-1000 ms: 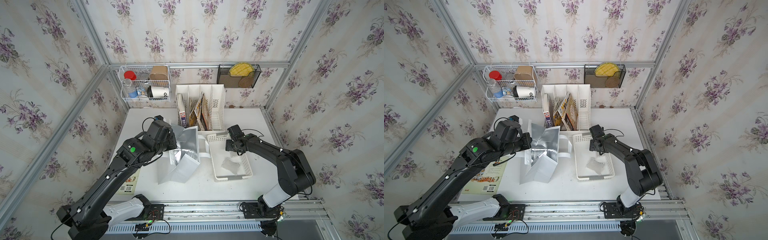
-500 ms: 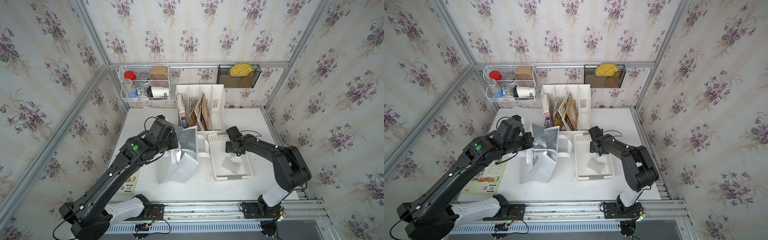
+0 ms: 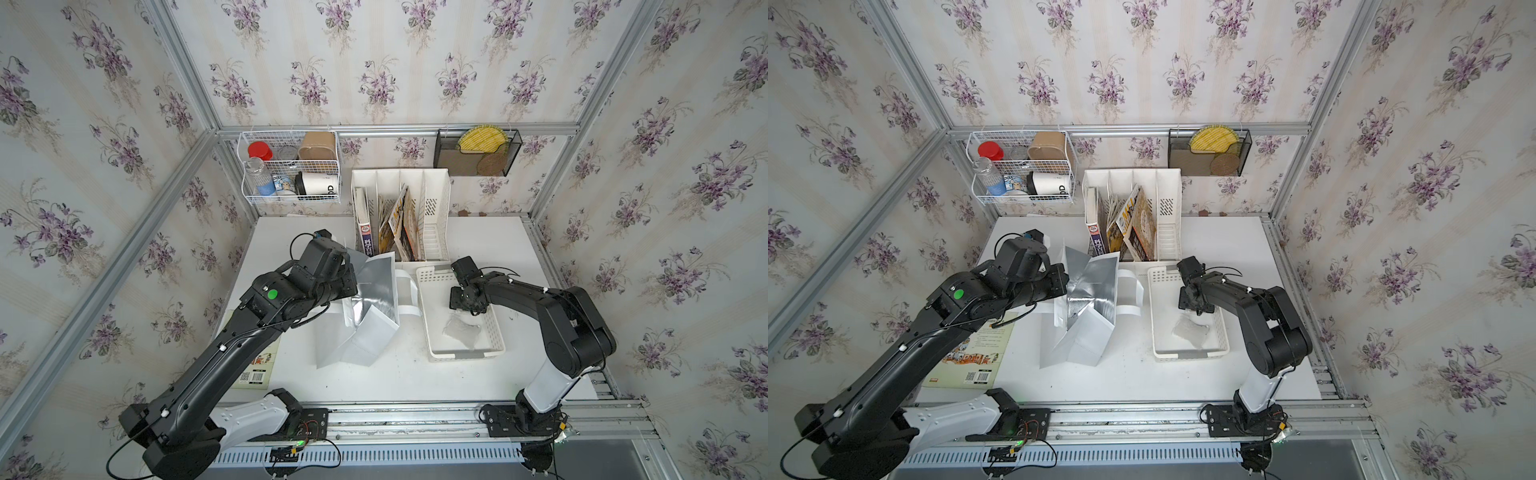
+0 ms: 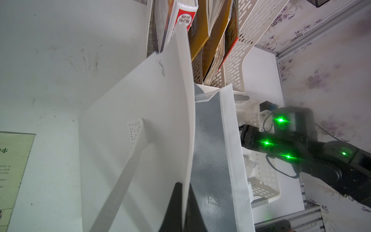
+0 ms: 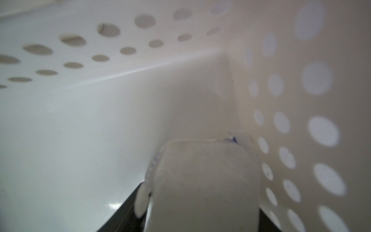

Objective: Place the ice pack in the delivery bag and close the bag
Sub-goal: Pick up the ice pack from the bin, then place the ice pack in the delivery bag.

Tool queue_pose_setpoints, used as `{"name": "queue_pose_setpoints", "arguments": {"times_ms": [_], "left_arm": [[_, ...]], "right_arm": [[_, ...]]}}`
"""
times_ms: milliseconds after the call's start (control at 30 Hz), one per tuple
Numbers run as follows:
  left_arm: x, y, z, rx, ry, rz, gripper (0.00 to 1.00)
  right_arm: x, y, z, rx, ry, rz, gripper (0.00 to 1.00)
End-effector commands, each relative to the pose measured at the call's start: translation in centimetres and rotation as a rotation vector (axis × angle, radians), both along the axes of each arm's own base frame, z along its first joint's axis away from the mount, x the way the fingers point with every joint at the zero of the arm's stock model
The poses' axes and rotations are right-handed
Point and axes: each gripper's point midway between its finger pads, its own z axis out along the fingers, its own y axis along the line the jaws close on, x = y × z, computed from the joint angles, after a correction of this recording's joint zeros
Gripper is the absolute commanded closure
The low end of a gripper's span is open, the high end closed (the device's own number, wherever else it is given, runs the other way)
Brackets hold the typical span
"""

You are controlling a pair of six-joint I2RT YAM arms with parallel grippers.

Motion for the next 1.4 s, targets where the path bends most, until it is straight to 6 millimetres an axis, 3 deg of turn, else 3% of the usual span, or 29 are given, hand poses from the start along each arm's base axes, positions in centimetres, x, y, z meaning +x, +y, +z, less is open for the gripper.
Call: {"name": "queue_pose_setpoints", "arguments": {"times_ms": [0,100,233,400,533,800,900,967,1067,1233,1367], "left_arm": [[0.3,-0.2,0.6,-0.019,-0.022,0.002,1.0],[0.2,-0.1,0.7,-0.021,-0.023,0.002,1.0],[0.1,-0.1,0.8,-0.024,-0.027,-0.003,1.0],[0.0,-0.1,0.8,-0.024,-0.026,-0.004,1.0],[0.0,-0.2,0.8,-0.027,-0.025,-0.006,1.0],[0.0,-0.4,0.9,-0.047,-0.026,-0.01,1.0],[0.0,-0.5,1.0,-0.058,-0.035,-0.01,1.0],[0.0,-0.5,1.1,-0.066,-0.041,-0.009,1.0],[0.0,-0.8,1.1,-0.078,-0.04,-0.018,1.0],[-0.2,-0.6,1.2,-0.07,-0.036,-0.019,1.0],[-0.5,0.4,1.1,-0.059,-0.042,0.014,1.0]], "right_arm": [[-0.4,0.2,-0.4,0.016,0.019,-0.008,0.36],[-0.4,0.4,-0.3,0.027,0.016,-0.008,0.42],[-0.1,1.8,1.0,0.104,-0.001,0.025,0.61],[0.7,3.0,5.3,0.191,-0.098,0.048,0.77],[1.2,3.5,10.7,0.242,-0.217,0.075,0.82],[-0.3,6.6,26.1,0.495,-0.538,0.242,0.8],[-1.5,8.6,30.5,0.571,-0.599,0.308,0.8],[-2.8,11.4,32.3,0.613,-0.615,0.381,0.8],[-4.1,15.8,32.9,0.64,-0.573,0.481,0.81],[-6.1,23.6,31.8,0.59,-0.492,0.646,0.81],[-5.9,26.3,30.0,0.497,-0.442,0.673,0.83]]}}
